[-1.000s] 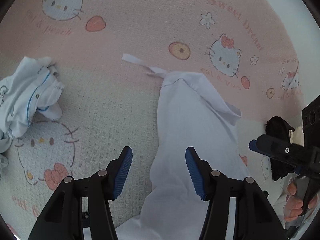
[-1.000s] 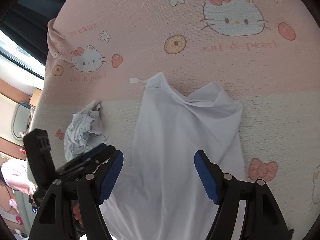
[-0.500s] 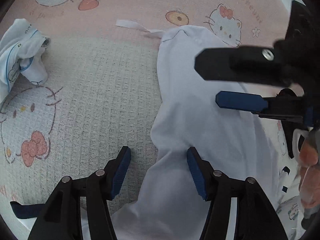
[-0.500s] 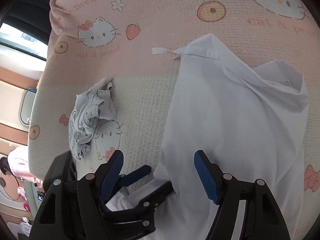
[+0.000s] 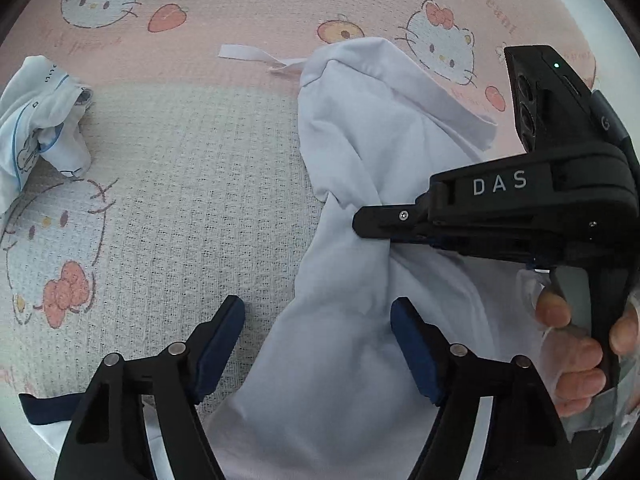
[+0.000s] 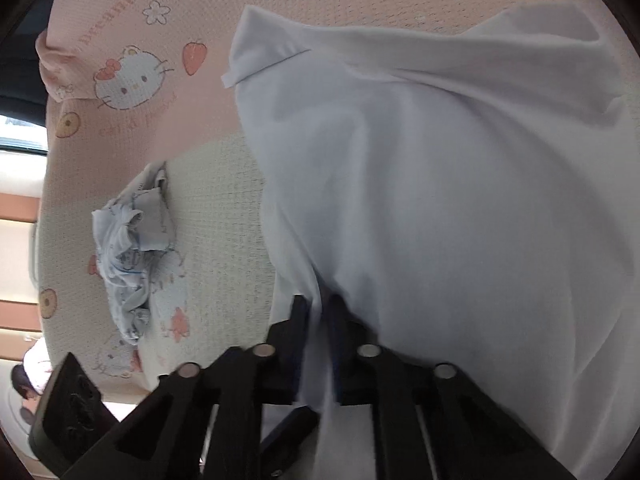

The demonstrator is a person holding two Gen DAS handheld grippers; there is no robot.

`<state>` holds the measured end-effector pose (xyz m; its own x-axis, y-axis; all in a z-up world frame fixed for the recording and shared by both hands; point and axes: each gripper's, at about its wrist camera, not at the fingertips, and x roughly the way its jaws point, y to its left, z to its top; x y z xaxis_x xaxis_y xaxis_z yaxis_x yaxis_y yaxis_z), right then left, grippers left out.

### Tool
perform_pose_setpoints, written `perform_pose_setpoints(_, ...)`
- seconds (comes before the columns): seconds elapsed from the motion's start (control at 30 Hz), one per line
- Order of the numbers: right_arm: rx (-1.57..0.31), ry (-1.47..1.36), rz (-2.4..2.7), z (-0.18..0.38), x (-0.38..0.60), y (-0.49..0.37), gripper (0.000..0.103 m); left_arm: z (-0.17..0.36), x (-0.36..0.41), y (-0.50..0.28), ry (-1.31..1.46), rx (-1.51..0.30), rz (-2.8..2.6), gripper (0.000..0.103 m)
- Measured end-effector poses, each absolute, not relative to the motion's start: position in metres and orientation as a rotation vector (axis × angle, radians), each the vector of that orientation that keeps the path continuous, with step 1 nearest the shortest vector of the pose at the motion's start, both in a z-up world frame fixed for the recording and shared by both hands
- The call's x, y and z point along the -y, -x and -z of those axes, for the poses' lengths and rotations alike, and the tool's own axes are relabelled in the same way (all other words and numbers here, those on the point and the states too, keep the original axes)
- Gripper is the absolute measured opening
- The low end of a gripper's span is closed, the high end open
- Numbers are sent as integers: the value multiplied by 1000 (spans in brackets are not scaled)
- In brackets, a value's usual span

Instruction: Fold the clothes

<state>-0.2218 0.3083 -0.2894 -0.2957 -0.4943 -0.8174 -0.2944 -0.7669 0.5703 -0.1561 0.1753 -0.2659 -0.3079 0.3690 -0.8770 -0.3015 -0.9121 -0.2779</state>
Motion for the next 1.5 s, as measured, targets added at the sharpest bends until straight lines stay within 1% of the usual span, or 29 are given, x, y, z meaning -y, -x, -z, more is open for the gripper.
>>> perform_pose_setpoints(0.07, 1043, -1774, 2192, 290, -314, 219, 0, 262, -173, 154, 1545, 97, -2233, 54)
perform_pose_setpoints(0.13, 1043, -1786, 2195, 287, -319, 217, 0, 261, -170, 153, 1561, 134, -2218, 48)
perform_pose_setpoints(0.17, 1043, -1792, 2197, 286, -322, 216, 0, 260, -169, 153, 1566, 153, -2210, 42)
perform_pose_setpoints(0.3, 975, -1791, 2210, 277, -332, 203, 0, 254, -173, 150, 1565, 157, -2200, 35)
perform_pose_setpoints(0.33, 953, -1788, 2213, 274, -334, 200, 0, 253, -175, 149, 1561, 145, -2200, 31)
perform_pose_setpoints(0.37, 899, -1785, 2236, 269, -334, 199, 0, 254, -177, 149, 1563, 127, -2201, 30)
perform_pose_setpoints(0.43, 777, -1776, 2287, 256, -332, 198, 7, 256, -179, 147, 1565, 101, -2198, 30)
perform_pose_setpoints(0.47, 715, -1770, 2312, 249, -331, 198, 7, 258, -180, 146, 1566, 91, -2194, 30)
perform_pose_setpoints(0.53, 592, -1759, 2367, 235, -327, 202, 18, 259, -180, 145, 1567, 90, -2189, 30)
perform_pose_setpoints(0.57, 531, -1753, 2394, 228, -325, 205, 29, 259, -179, 145, 1569, 97, -2188, 30)
perform_pose_setpoints(0.6, 510, -1764, 2392, 225, -323, 211, 37, 259, -177, 146, 1577, 107, -2192, 30)
perform_pose_setpoints(0.7, 478, -1788, 2356, 216, -317, 235, 38, 259, -173, 149, 1618, 147, -2207, 31)
perform_pose_setpoints(0.87, 322, -1907, 2303, 212, -299, 278, 39, 250, -178, 163, 1737, 139, -2139, 31)
perform_pose_setpoints(0.97, 294, -2001, 2240, 221, -292, 298, 40, 245, -182, 176, 1809, 135, -2047, 32)
perform_pose_setpoints(1.03, 282, -2023, 2224, 225, -287, 308, 41, 238, -178, 187, 1807, 175, -2038, 34)
perform_pose_setpoints(1.07, 276, -2025, 2221, 227, -284, 313, 44, 235, -175, 192, 1810, 192, -2035, 45)
perform_pose_setpoints(1.1, 270, -2028, 2213, 230, -281, 317, 52, 234, -173, 196, 1823, 200, -2042, 54)
perform_pose_setpoints(1.13, 262, -2043, 2195, 236, -277, 321, 55, 233, -171, 200, 1836, 211, -2046, 68)
perform_pose_setpoints(1.17, 247, -2067, 2199, 242, -276, 324, 56, 234, -169, 201, 1847, 234, -2038, 70)
perform_pose_setpoints(1.23, 214, -2117, 2218, 253, -273, 329, 55, 235, -166, 203, 1867, 273, -1998, 70)
perform_pose_setpoints(1.27, 184, -2114, 2245, 256, -272, 329, 52, 236, -167, 201, 1871, 269, -1977, 70)
perform_pose_setpoints(1.3, 150, -2103, 2277, 259, -270, 329, 37, 237, -170, 198, 1878, 225, -1972, 70)
perform_pose_setpoints(1.33, 113, -2100, 2309, 260, -270, 328, 27, 238, -173, 194, 1884, 182, -1967, 70)
perform_pose_setpoints(1.37, 100, -2097, 2342, 260, -272, 326, 15, 240, -176, 191, 1889, 134, -1961, 70)
perform_pose_setpoints(1.4, 141, -2079, 2364, 258, -276, 324, 10, 242, -180, 186, 1893, 76, -1951, 70)
perform_pose_setpoints(1.5, 391, -1953, 2380, 244, -301, 315, 6, 246, -190, 169, 1872, -28, -1924, 70)
